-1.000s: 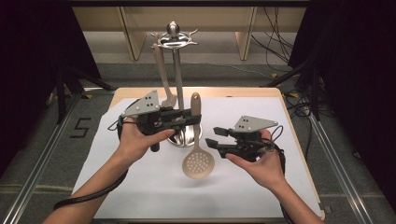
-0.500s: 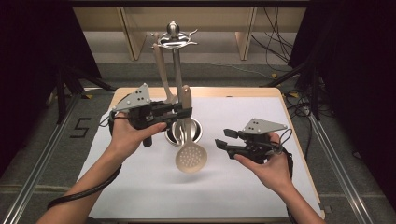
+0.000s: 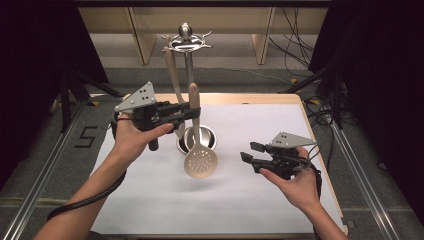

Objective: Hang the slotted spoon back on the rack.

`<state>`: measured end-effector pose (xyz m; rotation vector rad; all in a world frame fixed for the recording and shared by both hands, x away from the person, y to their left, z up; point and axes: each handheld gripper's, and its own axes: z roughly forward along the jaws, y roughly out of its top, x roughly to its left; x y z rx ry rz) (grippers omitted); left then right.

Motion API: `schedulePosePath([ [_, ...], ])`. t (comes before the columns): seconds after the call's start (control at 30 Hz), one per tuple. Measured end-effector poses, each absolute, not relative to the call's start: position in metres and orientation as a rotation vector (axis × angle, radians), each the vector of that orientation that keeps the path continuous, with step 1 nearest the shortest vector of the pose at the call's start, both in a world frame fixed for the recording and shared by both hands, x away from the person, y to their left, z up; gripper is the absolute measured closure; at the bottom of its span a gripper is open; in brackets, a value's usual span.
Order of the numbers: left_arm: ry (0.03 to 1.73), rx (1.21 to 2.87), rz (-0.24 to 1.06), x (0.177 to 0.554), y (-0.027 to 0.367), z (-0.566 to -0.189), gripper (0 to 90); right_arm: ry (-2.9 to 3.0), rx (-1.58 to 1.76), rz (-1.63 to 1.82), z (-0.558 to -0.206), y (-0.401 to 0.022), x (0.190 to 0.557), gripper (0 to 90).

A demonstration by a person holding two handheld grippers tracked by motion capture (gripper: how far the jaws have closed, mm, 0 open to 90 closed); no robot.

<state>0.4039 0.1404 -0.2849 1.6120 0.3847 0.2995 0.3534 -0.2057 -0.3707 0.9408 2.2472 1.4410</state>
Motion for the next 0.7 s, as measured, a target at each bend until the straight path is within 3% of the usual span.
schedulePosePath([
  [0.7, 0.394, 1.615, 0.304, 0.424, 0.148, -0.266, 74.0, 2.214, 0.989, 1.455, -0.381, -0.212, 0.353, 48.9],
])
